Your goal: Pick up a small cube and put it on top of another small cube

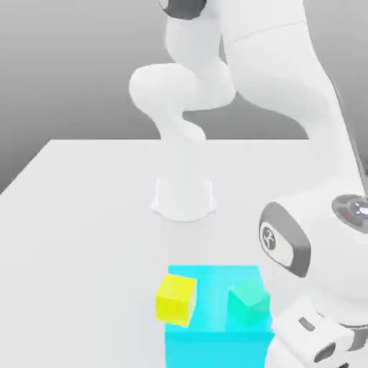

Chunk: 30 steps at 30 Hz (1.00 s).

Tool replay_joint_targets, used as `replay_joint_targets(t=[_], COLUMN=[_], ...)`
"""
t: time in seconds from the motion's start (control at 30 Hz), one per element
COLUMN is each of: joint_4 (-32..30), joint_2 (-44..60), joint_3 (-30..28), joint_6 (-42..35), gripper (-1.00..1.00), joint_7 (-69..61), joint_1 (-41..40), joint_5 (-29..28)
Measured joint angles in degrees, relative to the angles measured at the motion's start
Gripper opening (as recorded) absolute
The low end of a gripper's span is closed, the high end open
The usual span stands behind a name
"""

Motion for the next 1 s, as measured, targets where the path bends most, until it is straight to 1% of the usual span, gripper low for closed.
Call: replay_joint_targets(t=[0.13,0.27,0.47,0.73,0.8,0.87,0.9,1.0], joint_4=[-0.1,-1.7,-8.6,-18.4,-20.0,-21.2,-21.6,-21.6], joint_2=[-0.2,-7.3,-19.8,-36.5,-35.5,-32.3,-31.1,-31.1], joint_3=[0.1,1.5,1.3,-0.3,-0.5,-0.8,-0.8,-0.8], joint_6=[-0.2,-5.6,-11.0,-17.6,-15.1,-10.7,-9.1,-9.1], gripper=[-1.0,-1.0,-1.0,-1.0,-1.0,-1.0,1.0,1.0], joint_7=[-0.1,-1.3,-3.4,-6.1,-6.0,-5.6,-5.4,-5.4], joint_1=[0.0,-1.1,-3.9,-7.0,-7.0,-6.8,-6.8,-6.8], joint_5=[0.1,1.8,5.2,9.7,9.6,9.0,8.7,8.7])
